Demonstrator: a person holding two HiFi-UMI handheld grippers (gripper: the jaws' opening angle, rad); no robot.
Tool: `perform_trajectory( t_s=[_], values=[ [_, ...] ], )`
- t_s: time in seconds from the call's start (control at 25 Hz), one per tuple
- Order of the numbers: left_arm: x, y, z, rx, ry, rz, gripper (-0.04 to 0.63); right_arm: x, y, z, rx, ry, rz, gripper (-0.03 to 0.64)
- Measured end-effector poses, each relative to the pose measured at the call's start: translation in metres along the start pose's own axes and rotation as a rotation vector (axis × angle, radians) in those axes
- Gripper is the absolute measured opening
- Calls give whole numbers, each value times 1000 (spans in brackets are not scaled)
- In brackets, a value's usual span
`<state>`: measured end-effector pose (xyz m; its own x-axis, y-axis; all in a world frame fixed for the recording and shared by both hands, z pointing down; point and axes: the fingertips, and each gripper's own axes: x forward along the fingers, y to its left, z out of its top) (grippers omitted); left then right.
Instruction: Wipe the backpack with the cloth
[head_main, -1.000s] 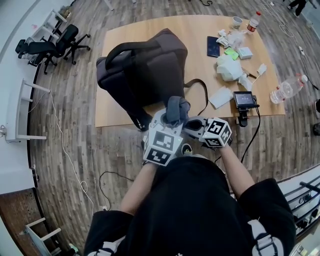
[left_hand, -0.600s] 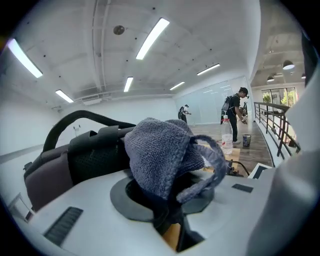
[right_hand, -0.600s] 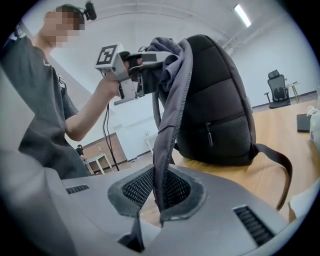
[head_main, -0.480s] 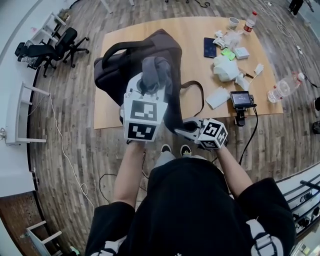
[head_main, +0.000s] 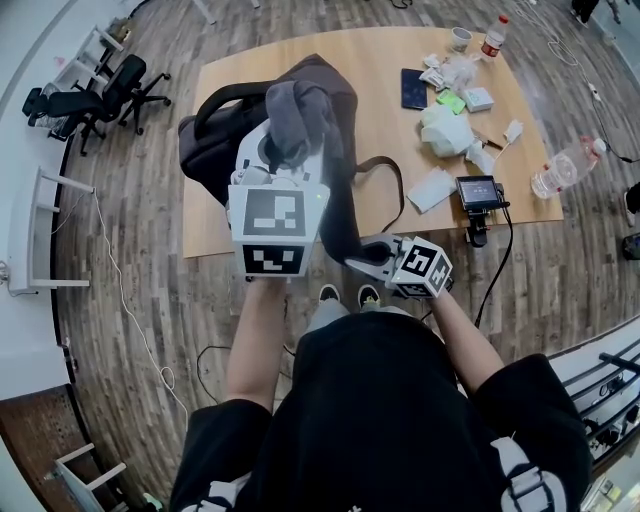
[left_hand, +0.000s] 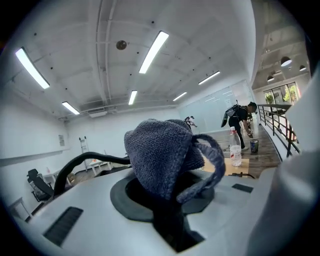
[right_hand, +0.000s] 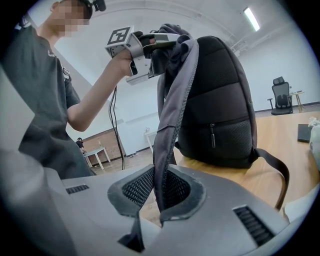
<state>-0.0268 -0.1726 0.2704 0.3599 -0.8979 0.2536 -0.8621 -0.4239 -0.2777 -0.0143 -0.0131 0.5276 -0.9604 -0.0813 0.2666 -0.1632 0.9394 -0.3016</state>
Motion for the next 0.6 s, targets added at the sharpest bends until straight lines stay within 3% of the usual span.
perform_trajectory(
  t_s=[0.12, 0.36, 0.6],
  values=[
    [-1, -12, -22, -32, 32, -32, 98, -4, -5, -4, 16, 6, -18, 52],
    [-8, -52, -103, -129, 182, -121, 98, -10, -22, -8, 16, 42, -88, 52],
    [-22, -102, -176, -146, 318, -217, 98, -12, -36, -8, 52, 19, -134, 52]
  ],
)
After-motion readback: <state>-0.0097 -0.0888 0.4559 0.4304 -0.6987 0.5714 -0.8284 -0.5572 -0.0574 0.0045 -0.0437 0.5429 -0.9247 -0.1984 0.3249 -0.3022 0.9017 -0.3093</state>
